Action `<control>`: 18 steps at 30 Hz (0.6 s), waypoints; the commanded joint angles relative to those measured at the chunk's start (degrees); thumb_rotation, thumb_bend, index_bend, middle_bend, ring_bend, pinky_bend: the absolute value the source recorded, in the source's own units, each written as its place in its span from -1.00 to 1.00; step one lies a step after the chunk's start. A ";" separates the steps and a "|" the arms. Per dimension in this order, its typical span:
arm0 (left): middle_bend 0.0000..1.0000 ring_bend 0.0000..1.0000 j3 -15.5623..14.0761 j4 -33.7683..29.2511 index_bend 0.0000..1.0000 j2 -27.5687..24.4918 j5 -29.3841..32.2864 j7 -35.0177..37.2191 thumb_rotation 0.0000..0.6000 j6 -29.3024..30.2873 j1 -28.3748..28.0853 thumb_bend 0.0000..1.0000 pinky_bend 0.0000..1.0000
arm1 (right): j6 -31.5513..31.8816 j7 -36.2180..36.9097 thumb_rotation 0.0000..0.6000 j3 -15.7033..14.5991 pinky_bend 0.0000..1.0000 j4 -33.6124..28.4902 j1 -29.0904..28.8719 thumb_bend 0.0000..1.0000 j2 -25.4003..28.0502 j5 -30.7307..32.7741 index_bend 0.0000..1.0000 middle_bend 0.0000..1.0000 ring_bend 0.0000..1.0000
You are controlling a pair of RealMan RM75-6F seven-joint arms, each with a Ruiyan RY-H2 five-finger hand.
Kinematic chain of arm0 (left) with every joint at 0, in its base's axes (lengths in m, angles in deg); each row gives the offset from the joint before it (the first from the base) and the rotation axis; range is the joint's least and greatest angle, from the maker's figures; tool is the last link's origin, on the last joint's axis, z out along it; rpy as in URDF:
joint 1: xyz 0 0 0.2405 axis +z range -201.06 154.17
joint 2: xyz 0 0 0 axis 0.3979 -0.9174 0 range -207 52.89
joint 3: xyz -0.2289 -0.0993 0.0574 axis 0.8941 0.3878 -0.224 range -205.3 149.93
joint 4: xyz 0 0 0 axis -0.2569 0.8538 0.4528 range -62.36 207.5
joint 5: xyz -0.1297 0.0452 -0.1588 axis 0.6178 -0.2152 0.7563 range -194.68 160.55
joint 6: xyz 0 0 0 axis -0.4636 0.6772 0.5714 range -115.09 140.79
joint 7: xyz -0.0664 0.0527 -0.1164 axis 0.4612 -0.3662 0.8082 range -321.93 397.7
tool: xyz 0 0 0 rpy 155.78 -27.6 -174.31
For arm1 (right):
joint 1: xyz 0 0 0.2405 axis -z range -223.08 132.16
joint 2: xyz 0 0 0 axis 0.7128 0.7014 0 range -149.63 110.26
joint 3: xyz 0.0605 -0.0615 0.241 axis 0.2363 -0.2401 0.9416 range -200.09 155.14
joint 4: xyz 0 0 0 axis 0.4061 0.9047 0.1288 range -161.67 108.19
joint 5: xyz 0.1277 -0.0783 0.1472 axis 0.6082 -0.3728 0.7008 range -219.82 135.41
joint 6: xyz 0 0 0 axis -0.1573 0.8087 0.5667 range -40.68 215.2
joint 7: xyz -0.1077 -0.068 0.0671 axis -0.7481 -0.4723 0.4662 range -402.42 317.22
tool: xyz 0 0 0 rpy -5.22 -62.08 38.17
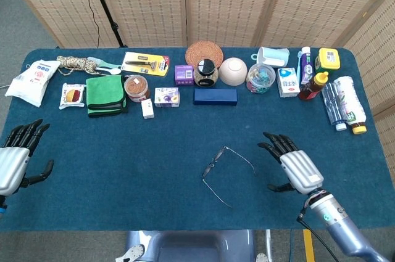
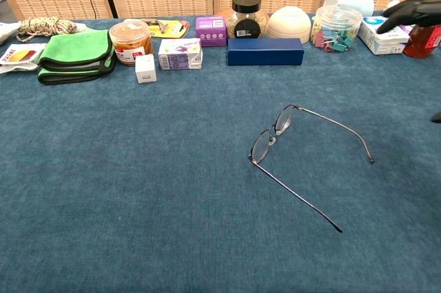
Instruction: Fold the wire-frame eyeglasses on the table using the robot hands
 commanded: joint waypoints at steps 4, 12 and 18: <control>-0.98 -1.00 1.78 0.15 -1.00 -0.33 0.65 -0.48 0.49 -1.33 0.72 -0.14 -1.00 | -4.43 -1.00 1.00 1.67 -1.00 -1.35 -4.22 -1.00 -2.21 3.28 -0.73 -1.00 -1.00; -0.98 -1.00 3.92 0.62 -1.00 -0.89 1.35 -0.65 0.49 -2.31 1.88 -0.14 -1.00 | -9.60 -2.42 1.00 2.81 -1.00 -0.67 -9.61 -1.00 -6.17 6.51 -0.72 -1.00 -1.00; -0.98 -1.00 5.02 1.57 -1.00 -1.04 2.31 -0.25 0.49 -3.47 2.43 -0.14 -1.00 | -11.61 -4.43 1.00 3.33 -1.00 0.19 -12.47 -1.00 -9.47 9.31 -0.71 -1.00 -1.00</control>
